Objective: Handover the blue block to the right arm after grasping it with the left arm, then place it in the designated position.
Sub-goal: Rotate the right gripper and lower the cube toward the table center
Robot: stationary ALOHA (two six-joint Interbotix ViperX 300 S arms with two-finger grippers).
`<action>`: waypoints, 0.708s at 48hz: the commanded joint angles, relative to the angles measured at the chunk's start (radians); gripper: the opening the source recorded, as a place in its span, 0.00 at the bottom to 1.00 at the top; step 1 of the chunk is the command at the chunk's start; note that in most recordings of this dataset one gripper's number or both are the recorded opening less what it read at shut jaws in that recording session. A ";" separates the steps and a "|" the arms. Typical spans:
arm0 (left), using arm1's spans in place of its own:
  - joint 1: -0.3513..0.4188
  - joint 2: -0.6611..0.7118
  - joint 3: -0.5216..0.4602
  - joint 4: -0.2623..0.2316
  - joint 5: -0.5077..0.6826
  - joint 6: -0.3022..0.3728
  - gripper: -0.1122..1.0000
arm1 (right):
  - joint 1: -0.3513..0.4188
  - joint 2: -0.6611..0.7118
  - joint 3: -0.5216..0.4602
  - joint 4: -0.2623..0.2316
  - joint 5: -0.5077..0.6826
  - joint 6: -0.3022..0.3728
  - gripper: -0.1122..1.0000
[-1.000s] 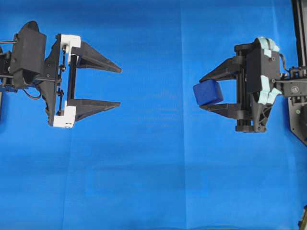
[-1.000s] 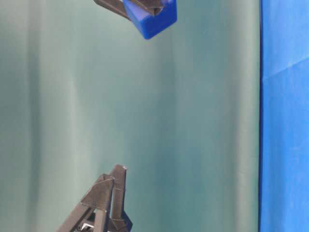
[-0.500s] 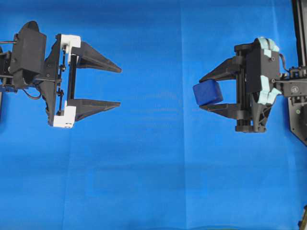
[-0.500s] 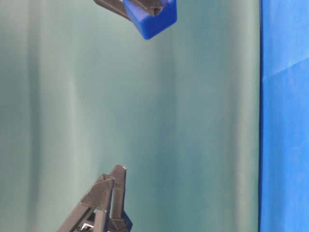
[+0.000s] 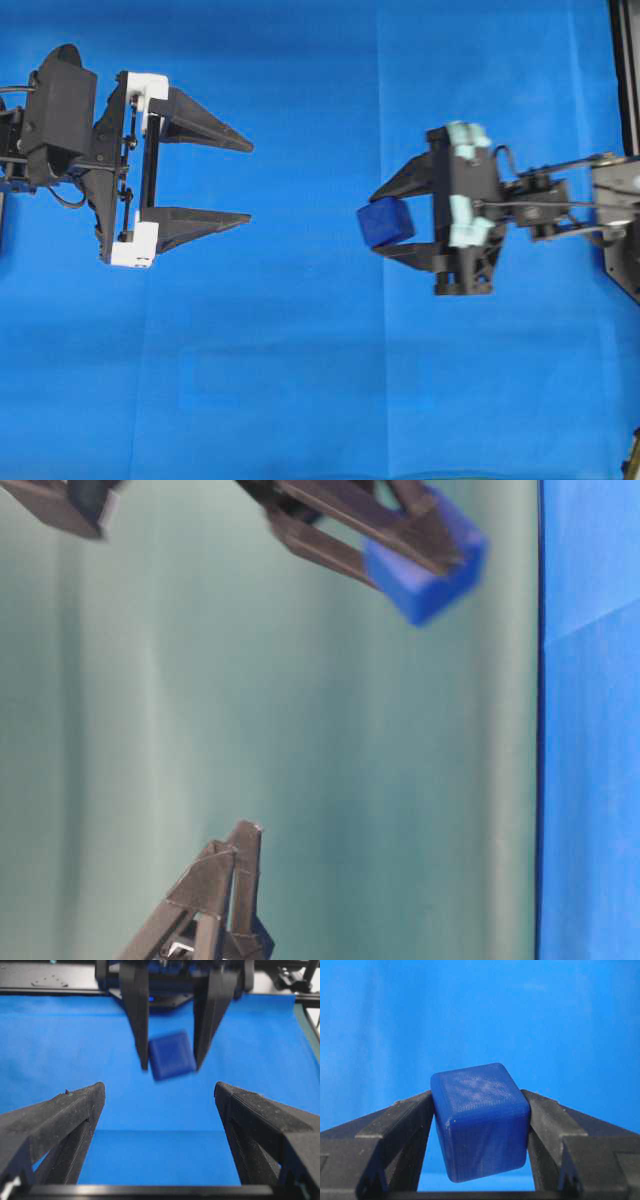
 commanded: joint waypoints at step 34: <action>-0.012 -0.015 -0.023 0.000 -0.009 -0.002 0.94 | -0.084 0.403 -0.127 0.009 -0.345 0.015 0.48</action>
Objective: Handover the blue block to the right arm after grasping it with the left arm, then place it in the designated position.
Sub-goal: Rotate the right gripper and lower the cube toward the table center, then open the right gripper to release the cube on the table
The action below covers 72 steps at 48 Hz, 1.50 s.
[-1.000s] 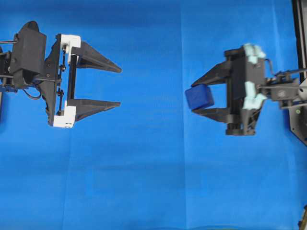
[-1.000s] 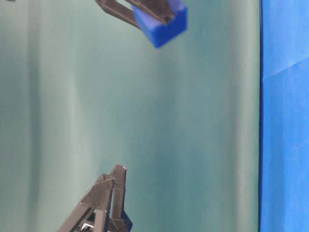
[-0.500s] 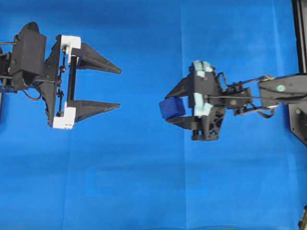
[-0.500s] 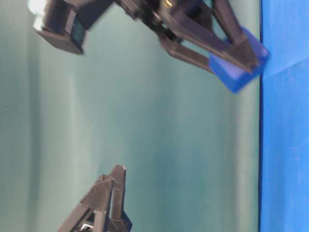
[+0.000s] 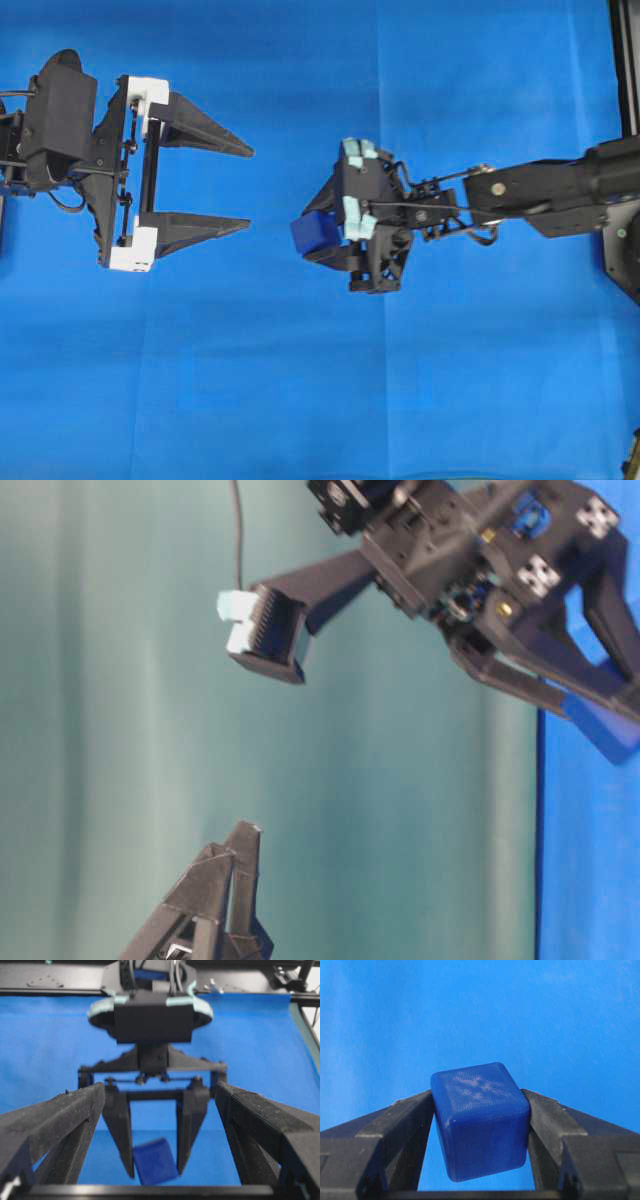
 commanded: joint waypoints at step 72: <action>-0.003 -0.014 -0.023 0.002 -0.009 -0.002 0.94 | -0.043 0.175 -0.077 0.083 -0.107 0.002 0.86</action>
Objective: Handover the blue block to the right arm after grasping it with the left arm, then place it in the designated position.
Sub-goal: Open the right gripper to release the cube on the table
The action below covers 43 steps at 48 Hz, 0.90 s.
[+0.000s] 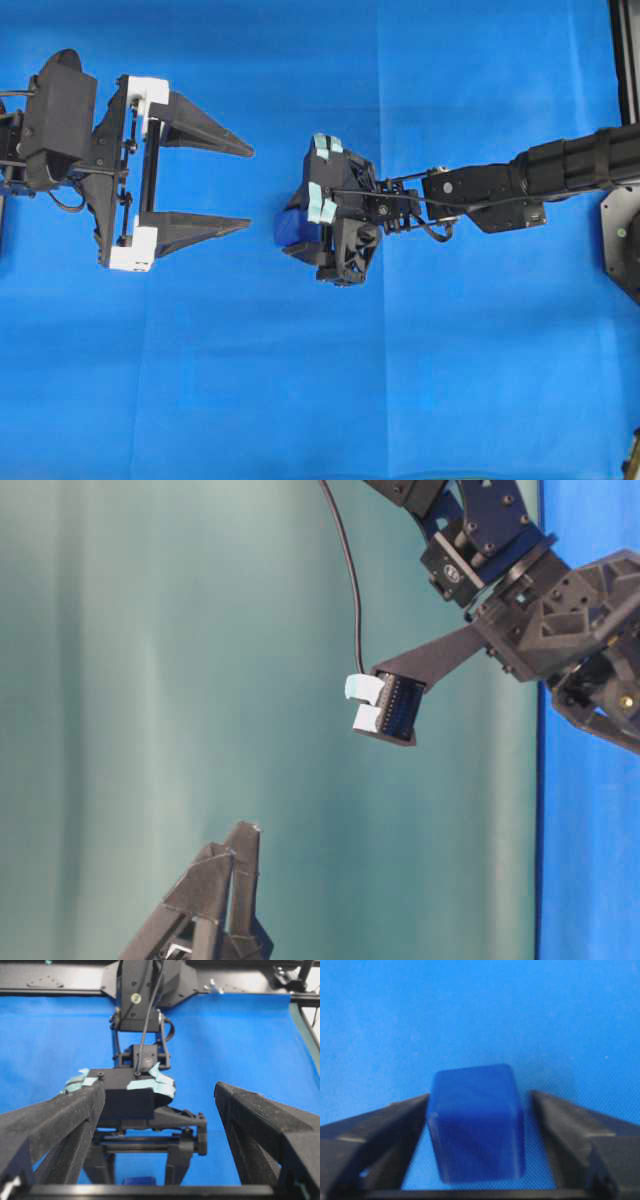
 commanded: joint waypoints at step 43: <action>-0.003 -0.018 -0.028 0.000 -0.009 0.002 0.94 | 0.014 -0.397 0.021 -0.002 0.305 -0.008 0.87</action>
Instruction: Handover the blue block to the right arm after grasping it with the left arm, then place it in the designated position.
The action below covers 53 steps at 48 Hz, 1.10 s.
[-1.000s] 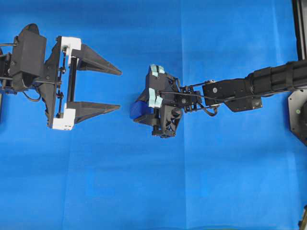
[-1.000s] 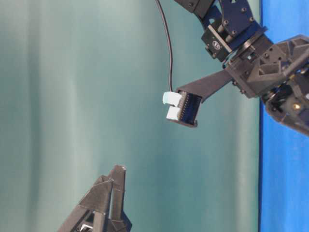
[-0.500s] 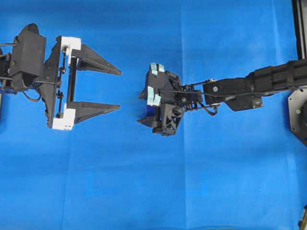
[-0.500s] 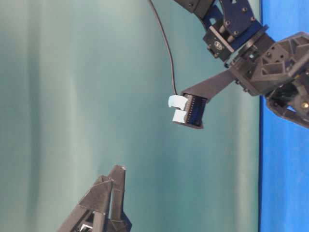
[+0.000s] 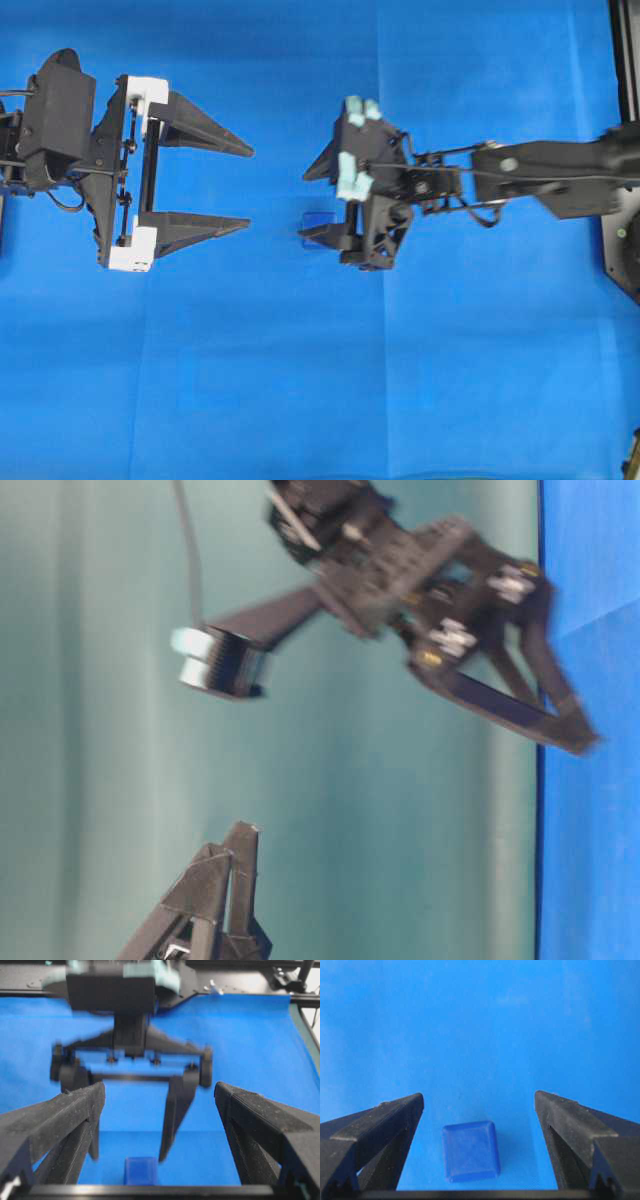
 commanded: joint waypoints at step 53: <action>-0.003 -0.017 -0.029 0.000 -0.009 0.002 0.94 | 0.003 -0.512 0.104 -0.034 0.172 -0.003 0.87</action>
